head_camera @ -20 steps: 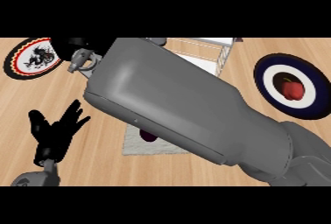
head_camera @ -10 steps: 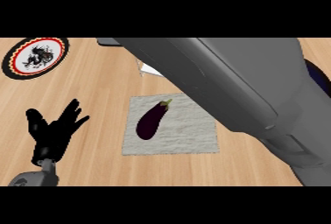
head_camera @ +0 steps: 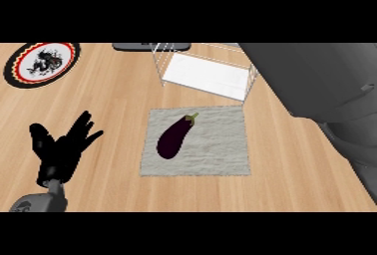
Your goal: Pick the tomato from the placemat and place it in the tiered shelf
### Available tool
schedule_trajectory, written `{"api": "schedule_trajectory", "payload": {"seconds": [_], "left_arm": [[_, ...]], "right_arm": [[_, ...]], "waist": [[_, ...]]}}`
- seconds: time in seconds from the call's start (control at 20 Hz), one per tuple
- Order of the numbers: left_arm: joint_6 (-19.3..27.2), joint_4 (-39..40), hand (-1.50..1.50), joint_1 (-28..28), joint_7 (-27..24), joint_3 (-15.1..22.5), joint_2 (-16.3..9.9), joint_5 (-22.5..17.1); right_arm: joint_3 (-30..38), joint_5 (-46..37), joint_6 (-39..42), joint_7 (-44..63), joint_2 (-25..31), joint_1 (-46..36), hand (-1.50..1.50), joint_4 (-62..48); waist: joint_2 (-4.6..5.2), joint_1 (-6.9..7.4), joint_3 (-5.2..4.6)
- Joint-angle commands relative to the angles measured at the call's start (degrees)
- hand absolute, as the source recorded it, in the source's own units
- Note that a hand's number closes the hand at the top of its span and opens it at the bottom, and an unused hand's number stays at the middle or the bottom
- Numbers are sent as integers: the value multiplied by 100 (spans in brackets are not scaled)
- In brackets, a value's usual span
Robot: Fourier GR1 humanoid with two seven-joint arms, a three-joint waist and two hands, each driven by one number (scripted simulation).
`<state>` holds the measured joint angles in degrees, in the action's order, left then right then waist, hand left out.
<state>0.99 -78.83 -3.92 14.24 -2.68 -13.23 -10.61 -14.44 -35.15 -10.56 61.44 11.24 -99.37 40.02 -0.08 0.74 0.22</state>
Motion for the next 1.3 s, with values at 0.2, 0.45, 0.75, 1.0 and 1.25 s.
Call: {"api": "schedule_trajectory", "payload": {"seconds": [0.2,0.45,0.75,1.0,1.25], "left_arm": [[-2,147,0,202,162,105,109,85],[-173,361,0,39,109,-94,-35,-25],[172,106,0,-12,208,254,338,260],[53,340,0,-41,191,73,168,223],[149,166,0,-2,218,262,363,344]], "right_arm": [[180,-78,248,-495,78,145,150,-627],[222,-252,9,-767,32,419,150,-860],[453,-392,-427,-1362,134,260,150,-1731],[533,-420,-618,-1883,126,476,150,-1715],[703,-415,-456,-2038,186,164,150,-2007]], "waist": [[35,47,-28],[34,15,-28],[96,152,-31],[72,76,-29],[77,127,-30]]}}
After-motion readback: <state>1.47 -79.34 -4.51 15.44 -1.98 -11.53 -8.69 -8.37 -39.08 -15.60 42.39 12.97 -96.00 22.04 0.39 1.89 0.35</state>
